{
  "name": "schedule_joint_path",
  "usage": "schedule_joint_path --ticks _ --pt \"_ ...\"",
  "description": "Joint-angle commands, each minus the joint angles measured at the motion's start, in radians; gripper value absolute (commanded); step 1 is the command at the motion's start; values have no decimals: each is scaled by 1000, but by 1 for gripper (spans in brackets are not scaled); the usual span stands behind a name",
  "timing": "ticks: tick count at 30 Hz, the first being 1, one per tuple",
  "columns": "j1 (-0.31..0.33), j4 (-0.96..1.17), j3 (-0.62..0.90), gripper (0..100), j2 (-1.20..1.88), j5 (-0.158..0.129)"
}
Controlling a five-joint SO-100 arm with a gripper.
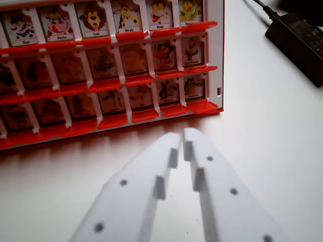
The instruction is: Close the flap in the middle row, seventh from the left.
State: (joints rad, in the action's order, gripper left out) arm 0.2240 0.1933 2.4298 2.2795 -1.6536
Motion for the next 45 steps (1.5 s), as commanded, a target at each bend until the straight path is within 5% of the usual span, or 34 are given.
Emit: schedule_joint_path --ticks 1,23,45 --pt "-2 -117 -35 0 -98 -8" --pt "17 -336 -437 0 -736 -32" --pt "17 -367 -667 0 -1003 -31"
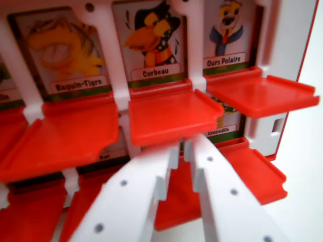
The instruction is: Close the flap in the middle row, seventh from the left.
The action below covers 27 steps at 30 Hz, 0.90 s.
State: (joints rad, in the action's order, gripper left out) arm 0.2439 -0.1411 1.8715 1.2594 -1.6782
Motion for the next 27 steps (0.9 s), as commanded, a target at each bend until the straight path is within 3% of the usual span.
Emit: schedule_joint_path --ticks 1,8,20,24,27 --pt "-3 -32 -118 0 8 -6" --pt "-6 -26 -201 0 -38 0" --pt "-20 -71 -279 0 -57 74" --pt "-15 -57 -249 0 -25 63" --pt "-8 -44 -149 0 60 35"
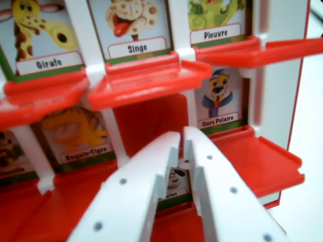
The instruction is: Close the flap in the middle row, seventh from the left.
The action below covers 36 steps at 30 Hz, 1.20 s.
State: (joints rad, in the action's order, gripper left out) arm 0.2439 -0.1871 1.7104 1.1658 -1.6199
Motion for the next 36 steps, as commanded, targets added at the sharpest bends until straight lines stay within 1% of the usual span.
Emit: schedule_joint_path --ticks 1,5,9,12,14,16,21,23,25,27,29,32,36 --pt "-6 11 54 0 193 -29" --pt "-3 144 229 0 420 -26" --pt "-11 360 360 0 703 -18" --pt "-11 529 428 0 910 -12" --pt "-14 606 476 0 1046 -9" --pt "-20 710 502 0 1173 -11" --pt "-55 1011 523 0 1540 21" --pt "-80 1124 512 0 1661 41" --pt "-107 1184 509 0 1752 63" --pt "-141 1230 508 0 1813 77" --pt "-189 1258 512 0 1867 83" --pt "-241 1266 537 0 1928 61" --pt "-247 1261 588 0 1991 25"
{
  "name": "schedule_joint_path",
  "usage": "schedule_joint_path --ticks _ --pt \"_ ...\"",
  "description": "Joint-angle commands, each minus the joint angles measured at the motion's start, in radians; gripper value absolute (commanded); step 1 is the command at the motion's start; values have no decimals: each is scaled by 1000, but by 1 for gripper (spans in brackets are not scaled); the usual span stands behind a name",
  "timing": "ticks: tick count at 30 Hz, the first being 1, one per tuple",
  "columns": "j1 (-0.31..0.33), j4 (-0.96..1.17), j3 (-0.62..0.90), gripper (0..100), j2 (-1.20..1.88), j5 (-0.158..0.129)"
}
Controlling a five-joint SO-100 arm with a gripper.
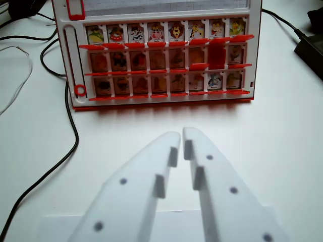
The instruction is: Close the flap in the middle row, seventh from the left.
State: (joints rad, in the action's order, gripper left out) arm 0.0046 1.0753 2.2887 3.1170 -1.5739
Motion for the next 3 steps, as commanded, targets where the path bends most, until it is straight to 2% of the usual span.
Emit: schedule_joint_path --ticks 1,3 --pt "-11 -2 25 0 58 -26" --pt "-21 3 48 0 84 -35"
